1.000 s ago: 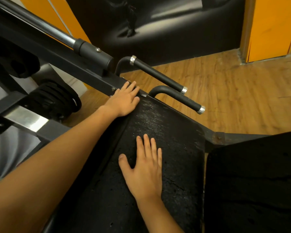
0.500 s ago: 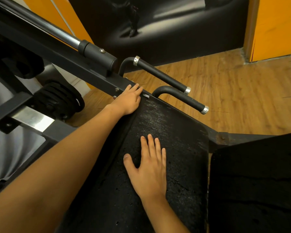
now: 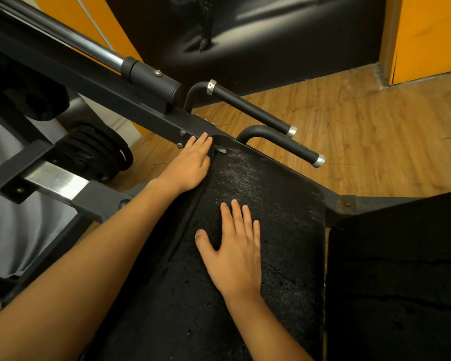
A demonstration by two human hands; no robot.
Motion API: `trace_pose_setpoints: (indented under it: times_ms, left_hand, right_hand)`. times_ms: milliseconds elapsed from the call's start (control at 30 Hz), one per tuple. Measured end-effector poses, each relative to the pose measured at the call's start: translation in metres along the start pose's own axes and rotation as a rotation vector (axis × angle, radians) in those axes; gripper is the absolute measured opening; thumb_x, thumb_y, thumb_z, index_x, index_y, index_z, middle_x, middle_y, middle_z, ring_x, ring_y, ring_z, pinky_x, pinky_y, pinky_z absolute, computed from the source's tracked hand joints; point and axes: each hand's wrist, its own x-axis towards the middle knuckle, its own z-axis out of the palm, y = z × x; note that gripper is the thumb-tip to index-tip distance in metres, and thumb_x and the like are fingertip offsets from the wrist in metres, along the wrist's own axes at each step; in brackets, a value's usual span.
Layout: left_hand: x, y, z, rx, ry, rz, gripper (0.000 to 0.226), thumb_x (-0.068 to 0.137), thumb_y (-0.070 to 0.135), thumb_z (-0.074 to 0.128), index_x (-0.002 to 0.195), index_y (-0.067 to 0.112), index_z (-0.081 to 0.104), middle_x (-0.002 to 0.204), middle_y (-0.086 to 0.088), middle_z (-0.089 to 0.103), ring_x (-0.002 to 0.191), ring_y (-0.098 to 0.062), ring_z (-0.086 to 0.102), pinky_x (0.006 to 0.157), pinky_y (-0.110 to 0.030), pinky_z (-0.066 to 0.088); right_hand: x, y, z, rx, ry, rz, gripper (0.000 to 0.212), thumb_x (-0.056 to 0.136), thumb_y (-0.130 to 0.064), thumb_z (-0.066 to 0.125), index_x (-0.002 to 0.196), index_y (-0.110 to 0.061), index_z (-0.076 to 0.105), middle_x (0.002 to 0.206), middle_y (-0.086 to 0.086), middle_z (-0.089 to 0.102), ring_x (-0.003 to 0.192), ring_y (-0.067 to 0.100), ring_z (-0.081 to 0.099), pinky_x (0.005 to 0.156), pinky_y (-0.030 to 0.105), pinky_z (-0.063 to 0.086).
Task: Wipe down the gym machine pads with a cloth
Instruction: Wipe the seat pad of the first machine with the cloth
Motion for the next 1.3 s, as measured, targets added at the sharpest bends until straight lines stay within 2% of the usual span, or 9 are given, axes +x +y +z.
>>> trace_pose_setpoints:
  times_ms: [167, 333, 733, 1100, 1300]
  left_hand:
    - [0.017, 0.012, -0.007, 0.037, -0.014, -0.009, 0.057, 0.11, 0.02, 0.035, 0.163, 0.013, 0.013, 0.171, -0.006, 0.006, 0.157, -0.028, 0.0, 0.126, -0.047, 0.009]
    - [0.025, 0.02, -0.011, 0.049, -0.028, -0.024, 0.057, 0.11, 0.019, 0.034, 0.163, 0.013, 0.013, 0.171, -0.004, 0.006, 0.157, -0.027, -0.001, 0.125, -0.047, 0.009]
    - [-0.023, 0.0, -0.001, 0.044, 0.024, 0.034, 0.059, 0.109, 0.018, 0.038, 0.163, 0.014, 0.014, 0.171, -0.002, 0.006, 0.157, -0.021, 0.002, 0.12, -0.027, 0.003]
    - [-0.001, 0.012, -0.007, 0.069, -0.028, 0.028, 0.058, 0.109, 0.017, 0.037, 0.162, 0.013, 0.015, 0.171, -0.004, 0.007, 0.157, -0.026, 0.001, 0.126, -0.04, 0.008]
    - [-0.028, 0.007, -0.008, 0.066, -0.048, 0.046, 0.061, 0.107, 0.014, 0.038, 0.163, 0.014, 0.012, 0.171, -0.003, 0.004, 0.157, -0.022, -0.001, 0.123, -0.031, 0.002]
  right_hand:
    - [0.0, 0.0, 0.0, 0.0, 0.006, 0.001, 0.078, 0.098, -0.069, 0.029, 0.164, -0.033, 0.006, 0.171, -0.013, -0.009, 0.154, 0.006, -0.022, 0.126, 0.037, -0.014]
    - [0.0, 0.001, 0.0, 0.001, 0.009, -0.001, 0.078, 0.098, -0.069, 0.03, 0.164, -0.034, 0.006, 0.171, -0.013, -0.008, 0.153, 0.005, -0.022, 0.124, 0.035, -0.015]
    - [0.001, 0.002, 0.002, -0.005, 0.013, -0.01, 0.078, 0.098, -0.069, 0.029, 0.164, -0.031, 0.009, 0.171, -0.01, -0.005, 0.155, 0.008, -0.018, 0.127, 0.039, -0.011]
    - [0.0, 0.002, 0.002, -0.012, 0.018, -0.009, 0.079, 0.098, -0.069, 0.029, 0.164, -0.031, 0.01, 0.172, -0.01, -0.004, 0.155, 0.009, -0.017, 0.127, 0.039, -0.011]
    - [0.0, 0.001, 0.0, -0.013, 0.009, -0.005, 0.077, 0.099, -0.068, 0.032, 0.164, -0.031, 0.011, 0.172, -0.01, -0.003, 0.156, 0.009, -0.016, 0.127, 0.039, -0.011]
